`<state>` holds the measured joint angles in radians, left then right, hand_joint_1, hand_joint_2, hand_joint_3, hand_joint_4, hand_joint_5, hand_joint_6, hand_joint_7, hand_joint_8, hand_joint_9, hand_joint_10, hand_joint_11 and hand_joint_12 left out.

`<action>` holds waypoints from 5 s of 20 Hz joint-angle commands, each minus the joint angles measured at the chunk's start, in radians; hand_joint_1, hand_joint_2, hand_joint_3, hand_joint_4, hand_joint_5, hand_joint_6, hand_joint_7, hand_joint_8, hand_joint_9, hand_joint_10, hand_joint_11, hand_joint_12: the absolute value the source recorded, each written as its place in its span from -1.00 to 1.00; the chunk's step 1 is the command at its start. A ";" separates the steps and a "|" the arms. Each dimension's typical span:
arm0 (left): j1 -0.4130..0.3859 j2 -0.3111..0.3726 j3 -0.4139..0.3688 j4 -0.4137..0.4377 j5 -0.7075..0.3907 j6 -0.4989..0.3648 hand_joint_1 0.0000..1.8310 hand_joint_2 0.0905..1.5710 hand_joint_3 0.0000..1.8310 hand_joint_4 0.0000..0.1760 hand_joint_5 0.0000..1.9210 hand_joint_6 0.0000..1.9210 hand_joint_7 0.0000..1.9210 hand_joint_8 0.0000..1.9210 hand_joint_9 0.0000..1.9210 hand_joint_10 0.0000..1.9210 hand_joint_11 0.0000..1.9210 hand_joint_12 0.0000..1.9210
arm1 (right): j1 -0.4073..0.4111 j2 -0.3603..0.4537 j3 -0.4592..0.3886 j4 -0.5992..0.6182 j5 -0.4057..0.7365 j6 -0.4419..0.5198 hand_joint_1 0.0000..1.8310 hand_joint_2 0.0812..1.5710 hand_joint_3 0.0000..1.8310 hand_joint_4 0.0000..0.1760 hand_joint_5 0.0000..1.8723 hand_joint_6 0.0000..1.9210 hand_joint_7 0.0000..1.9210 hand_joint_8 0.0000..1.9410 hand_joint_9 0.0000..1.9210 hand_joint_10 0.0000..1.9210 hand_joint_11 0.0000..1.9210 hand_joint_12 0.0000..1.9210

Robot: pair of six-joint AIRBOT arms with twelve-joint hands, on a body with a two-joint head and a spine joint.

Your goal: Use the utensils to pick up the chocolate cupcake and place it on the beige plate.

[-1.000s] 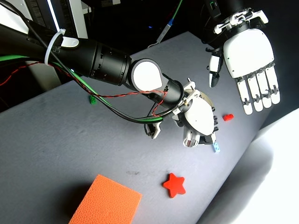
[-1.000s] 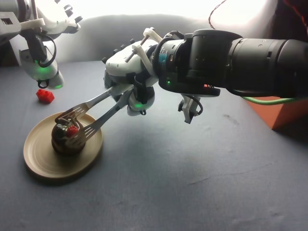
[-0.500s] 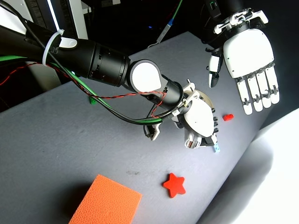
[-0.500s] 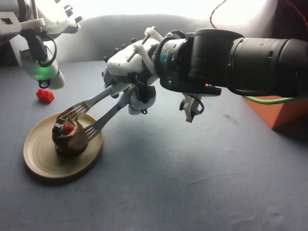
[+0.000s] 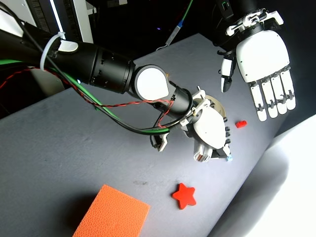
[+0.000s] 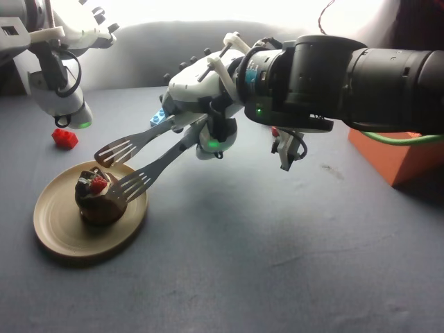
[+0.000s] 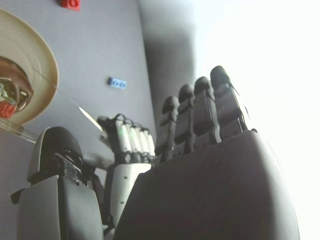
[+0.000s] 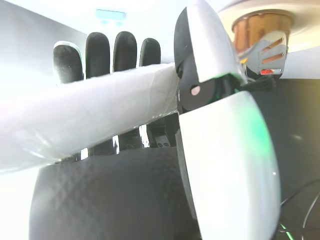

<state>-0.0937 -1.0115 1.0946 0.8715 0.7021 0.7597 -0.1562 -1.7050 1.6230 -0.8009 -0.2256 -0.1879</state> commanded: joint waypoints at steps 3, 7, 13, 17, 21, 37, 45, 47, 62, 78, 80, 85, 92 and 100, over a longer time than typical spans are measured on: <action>-0.011 0.007 0.001 0.058 -0.040 0.009 -0.45 0.27 -1.00 -1.00 -0.91 -1.00 -0.91 -1.00 -0.93 -1.00 -1.00 -0.84 | 0.010 0.019 -0.011 -0.015 0.066 -0.009 0.17 0.41 -1.00 -1.00 -0.41 -0.18 -0.45 0.12 -0.53 0.37 -0.59 0.82; -0.011 0.007 0.001 0.055 -0.039 0.009 -0.42 0.27 -1.00 -1.00 -0.90 -1.00 -0.90 -1.00 -0.92 -1.00 -1.00 -0.85 | 0.009 0.072 -0.067 -0.015 0.064 -0.016 0.18 0.39 -1.00 -1.00 -0.41 -0.19 -0.44 0.10 -0.50 0.33 -0.59 0.78; -0.011 0.007 0.001 0.056 -0.038 0.008 -0.44 0.28 -1.00 -1.00 -0.92 -1.00 -0.92 -1.00 -0.93 -1.00 -1.00 -0.83 | 0.017 0.175 -0.165 -0.015 0.060 -0.042 0.20 0.38 -1.00 -1.00 -0.33 -0.27 -0.38 0.03 -0.46 0.27 -0.55 0.75; -0.011 0.007 0.001 0.056 -0.038 0.008 -0.43 0.28 -1.00 -1.00 -0.91 -1.00 -0.92 -1.00 -0.93 -1.00 -1.00 -0.80 | 0.022 0.263 -0.266 -0.015 0.061 -0.044 0.19 0.37 -1.00 -1.00 -0.34 -0.23 -0.35 -0.03 -0.43 0.23 -0.58 0.81; -0.011 0.007 0.001 0.055 -0.038 0.008 -0.47 0.29 -1.00 -1.00 -0.90 -1.00 -0.90 -1.00 -0.91 -1.00 -1.00 -0.77 | -0.006 0.328 -0.366 -0.016 0.062 -0.036 0.21 0.35 -1.00 -1.00 -0.34 -0.23 -0.37 0.05 -0.44 0.33 -0.55 0.84; -0.011 0.007 0.001 0.055 -0.036 0.008 -0.43 0.27 -1.00 -1.00 -0.88 -1.00 -0.90 -1.00 -0.91 -1.00 -1.00 -0.80 | -0.224 0.465 -0.440 0.401 0.634 -0.502 0.17 0.44 -0.99 -1.00 -0.47 -0.10 -0.53 0.24 -0.62 0.49 -0.72 0.87; -0.011 0.007 0.001 0.055 -0.036 0.009 -0.46 0.28 -1.00 -1.00 -0.92 -1.00 -0.92 -1.00 -0.93 -1.00 -1.00 -0.81 | -0.267 0.411 -0.428 0.622 0.591 -0.671 0.13 0.45 -1.00 -1.00 -0.56 -0.03 -0.56 0.23 -0.60 0.52 -0.61 0.85; -0.011 0.007 0.001 0.055 -0.036 0.009 -0.45 0.27 -1.00 -1.00 -0.91 -1.00 -0.91 -1.00 -0.92 -1.00 -1.00 -0.77 | -0.268 0.402 -0.424 0.655 0.586 -0.672 0.13 0.45 -1.00 -1.00 -0.56 -0.04 -0.55 0.19 -0.59 0.50 -0.60 0.84; -0.011 0.007 0.001 0.056 -0.036 0.009 -0.43 0.27 -1.00 -1.00 -0.89 -1.00 -0.90 -1.00 -0.91 -1.00 -1.00 -0.74 | -0.297 0.385 -0.417 0.783 0.572 -0.817 0.08 0.49 -0.99 -1.00 -0.56 -0.14 -0.56 0.08 -0.59 0.39 -0.62 0.79; -0.011 0.007 0.001 0.059 -0.037 0.004 -0.39 0.26 -1.00 -1.00 -0.86 -1.00 -0.86 -0.99 -0.87 -0.99 -1.00 -0.72 | -0.265 0.427 -0.448 0.783 0.539 -0.818 -0.64 0.21 -1.00 -1.00 -0.83 -1.00 -0.79 -1.00 -0.81 -1.00 -1.00 -0.31; -0.011 0.007 0.001 0.057 -0.038 0.004 -0.43 0.27 -1.00 -1.00 -0.87 -1.00 -0.87 -1.00 -0.89 -1.00 -1.00 -0.78 | -0.256 0.456 -0.477 0.783 0.528 -0.823 -0.64 0.14 -1.00 -1.00 -0.88 -1.00 -0.84 -1.00 -0.85 -1.00 -1.00 -0.42; -0.011 0.007 0.001 0.058 -0.038 0.004 -0.40 0.25 -1.00 -1.00 -0.78 -0.99 -0.80 -0.99 -0.85 -0.99 -1.00 -0.71 | -0.200 0.609 -0.611 0.783 0.508 -0.891 -0.69 0.07 -1.00 -1.00 -0.95 -1.00 -0.96 -1.00 -0.95 -1.00 -1.00 -0.62; -0.009 0.009 0.000 0.043 -0.037 0.008 -0.42 0.25 -1.00 -1.00 -0.83 -1.00 -0.81 -1.00 -0.85 -1.00 -1.00 -0.67 | -0.111 0.838 -0.782 0.783 0.380 -0.958 -0.72 0.03 -1.00 -1.00 -0.99 -1.00 -0.99 -1.00 -0.98 -1.00 -1.00 -0.64; -0.023 0.037 -0.033 0.001 -0.045 0.013 -0.38 0.23 -1.00 -1.00 -0.83 -1.00 -0.78 -0.99 -0.83 -0.99 -1.00 -0.63 | -0.095 1.010 -0.901 0.784 0.389 -1.003 -0.73 0.12 -0.99 -1.00 -0.95 -0.99 -0.91 -0.99 -0.91 -0.99 -1.00 -0.32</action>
<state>-0.1097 -0.9863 1.0615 0.8131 0.6899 0.7635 -0.2596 -0.7033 0.7273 -0.0200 0.0311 -1.1870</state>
